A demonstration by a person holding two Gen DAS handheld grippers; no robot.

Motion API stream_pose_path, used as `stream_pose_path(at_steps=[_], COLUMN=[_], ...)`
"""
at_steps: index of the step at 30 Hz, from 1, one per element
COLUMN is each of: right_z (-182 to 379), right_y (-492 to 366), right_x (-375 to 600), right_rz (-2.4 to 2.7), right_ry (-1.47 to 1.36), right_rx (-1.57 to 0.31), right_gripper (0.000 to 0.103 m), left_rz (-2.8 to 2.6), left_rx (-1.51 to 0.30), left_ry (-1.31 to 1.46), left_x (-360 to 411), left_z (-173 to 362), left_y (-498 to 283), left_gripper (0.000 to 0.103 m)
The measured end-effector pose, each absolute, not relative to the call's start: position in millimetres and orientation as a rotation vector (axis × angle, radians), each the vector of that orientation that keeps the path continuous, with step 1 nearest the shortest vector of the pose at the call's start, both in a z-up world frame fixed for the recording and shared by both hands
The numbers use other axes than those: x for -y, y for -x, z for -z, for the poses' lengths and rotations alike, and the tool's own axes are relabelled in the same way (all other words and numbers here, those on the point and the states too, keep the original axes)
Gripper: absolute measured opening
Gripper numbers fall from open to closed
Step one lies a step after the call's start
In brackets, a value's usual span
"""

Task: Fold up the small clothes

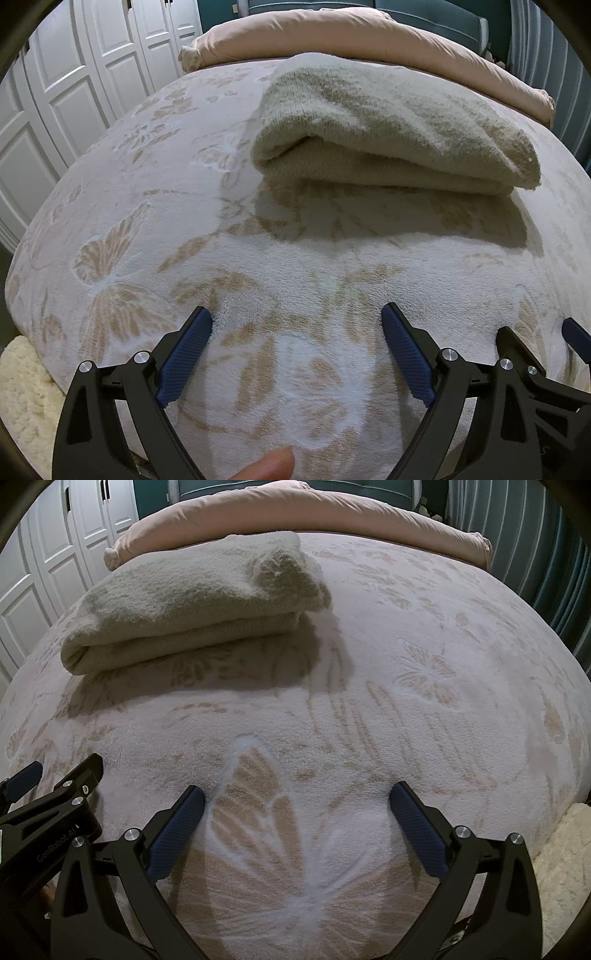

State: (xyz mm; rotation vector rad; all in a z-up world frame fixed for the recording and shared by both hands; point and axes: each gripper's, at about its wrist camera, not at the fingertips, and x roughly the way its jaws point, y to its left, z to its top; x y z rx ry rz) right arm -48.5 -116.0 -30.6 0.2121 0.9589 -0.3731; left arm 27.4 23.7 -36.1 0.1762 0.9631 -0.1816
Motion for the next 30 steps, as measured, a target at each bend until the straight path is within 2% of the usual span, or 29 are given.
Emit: stream_pose_path(at_steps=[30], right_z=[30.7], right_y=[46.4], right_x=[115.4], right_rz=[0.381], right_ry=[-0.220], right_rx=[-0.969], right_gripper=[0.098], left_rz=[0.163], left_rx=[-0.988], left_ry=[-0.178], left_x=[-20.5], left_z=[35.8], left_y=[-30.6], left_gripper=[0.091])
